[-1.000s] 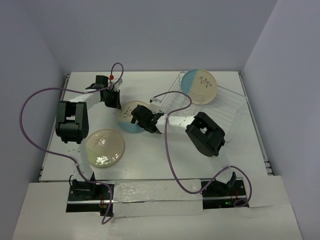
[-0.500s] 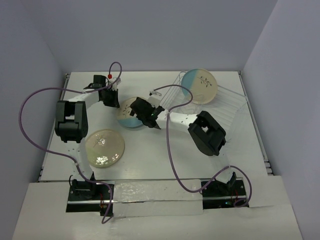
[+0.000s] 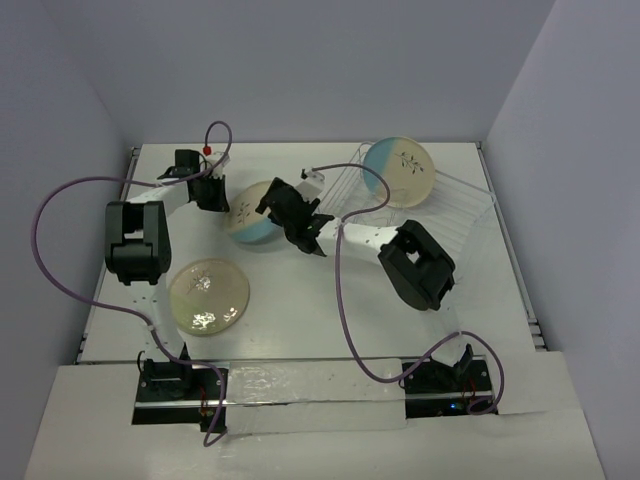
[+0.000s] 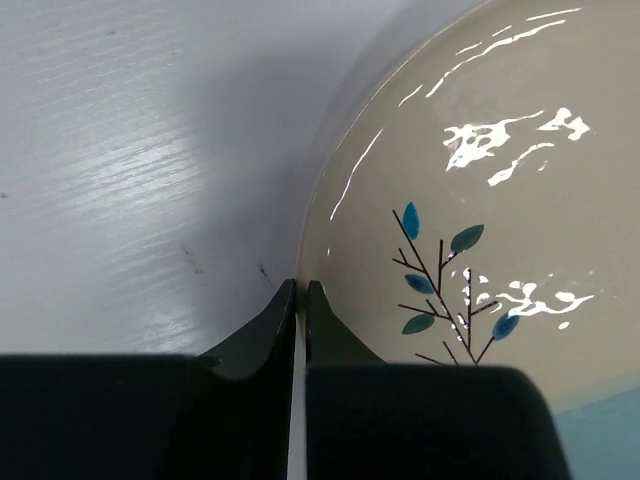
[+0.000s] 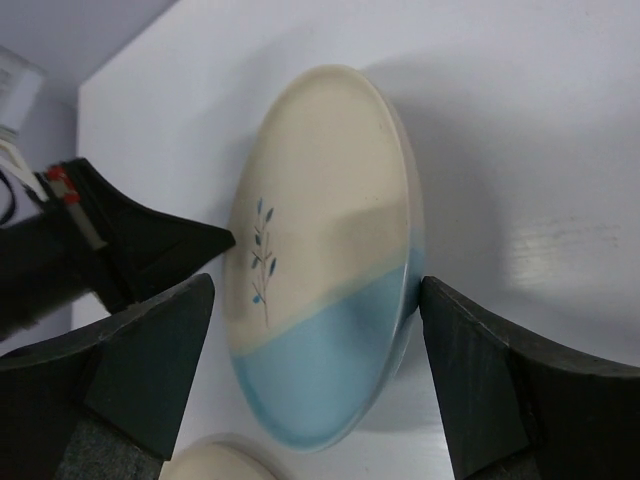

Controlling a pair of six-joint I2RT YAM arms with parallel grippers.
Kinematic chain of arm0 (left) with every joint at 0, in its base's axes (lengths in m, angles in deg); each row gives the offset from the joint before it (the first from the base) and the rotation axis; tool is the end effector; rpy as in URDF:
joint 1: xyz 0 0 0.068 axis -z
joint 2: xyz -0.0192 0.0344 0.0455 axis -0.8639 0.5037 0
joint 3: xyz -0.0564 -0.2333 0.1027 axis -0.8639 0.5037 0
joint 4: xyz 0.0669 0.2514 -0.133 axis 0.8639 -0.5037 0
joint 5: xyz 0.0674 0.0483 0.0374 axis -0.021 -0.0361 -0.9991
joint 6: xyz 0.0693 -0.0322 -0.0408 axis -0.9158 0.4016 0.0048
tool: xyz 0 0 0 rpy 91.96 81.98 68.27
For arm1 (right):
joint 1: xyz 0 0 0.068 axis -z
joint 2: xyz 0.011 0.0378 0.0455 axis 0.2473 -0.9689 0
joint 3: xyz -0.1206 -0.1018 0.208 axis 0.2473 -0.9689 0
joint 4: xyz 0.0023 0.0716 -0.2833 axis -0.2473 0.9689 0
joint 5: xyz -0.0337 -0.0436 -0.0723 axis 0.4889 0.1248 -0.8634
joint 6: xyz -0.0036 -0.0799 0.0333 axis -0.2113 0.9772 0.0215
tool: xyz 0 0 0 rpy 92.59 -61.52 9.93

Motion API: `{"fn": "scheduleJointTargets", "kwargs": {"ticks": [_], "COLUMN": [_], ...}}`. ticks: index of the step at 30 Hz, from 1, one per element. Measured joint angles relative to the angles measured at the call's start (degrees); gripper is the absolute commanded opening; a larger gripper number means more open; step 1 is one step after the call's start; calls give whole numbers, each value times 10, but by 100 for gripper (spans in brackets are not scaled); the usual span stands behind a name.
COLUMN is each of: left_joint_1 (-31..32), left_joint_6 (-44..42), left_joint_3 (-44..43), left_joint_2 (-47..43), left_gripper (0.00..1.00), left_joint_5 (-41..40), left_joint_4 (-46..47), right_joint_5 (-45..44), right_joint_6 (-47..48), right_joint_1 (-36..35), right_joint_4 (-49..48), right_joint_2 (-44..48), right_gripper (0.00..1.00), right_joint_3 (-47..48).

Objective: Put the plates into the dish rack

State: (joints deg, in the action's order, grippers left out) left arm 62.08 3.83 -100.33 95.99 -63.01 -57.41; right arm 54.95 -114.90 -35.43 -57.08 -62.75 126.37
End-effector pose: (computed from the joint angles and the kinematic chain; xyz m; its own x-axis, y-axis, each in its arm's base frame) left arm 0.4876 -0.0465 0.0977 -0.7908 0.1393 -0.5960 0.3281 0.9185 -0.2206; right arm 0.3699 0.3730 0.1599 -0.4556 0.5449 -0.7039 0.0719 0.8107 0.5810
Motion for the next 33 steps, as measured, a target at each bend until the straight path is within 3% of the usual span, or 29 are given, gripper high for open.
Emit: {"fn": "scheduleJointTargets", "kwargs": {"ticks": [4,18,21,28,29,31,33], "left_joint_1": [-8,-10,-10,-10,-11,-12,-10], "left_joint_6": [2,6,9,18,21,30,40], "left_joint_3": [0,1,1,4,8,21,41], "left_joint_2": [2,10,10,9,7,-3,-25], "left_gripper": [0,0,0,3,6,24,66], "left_joint_5": [8,58,59,66,67,68,70], "left_joint_4": [4,4,5,12,18,26,27], "right_joint_5": [12,96,97,95,92,92,88], "right_joint_6": [0,-33,-42,-49,-44,-46,-30], "right_joint_1": [10,18,19,23,24,26,27], "right_joint_4": [-43,-52,-27,32,39,39,35], "right_joint_2": [0,-70,-83,-87,-87,-87,-86], "right_gripper": [85,71,57,5,0,0,0], "right_joint_3": [3,129,131,127,126,125,126]}}
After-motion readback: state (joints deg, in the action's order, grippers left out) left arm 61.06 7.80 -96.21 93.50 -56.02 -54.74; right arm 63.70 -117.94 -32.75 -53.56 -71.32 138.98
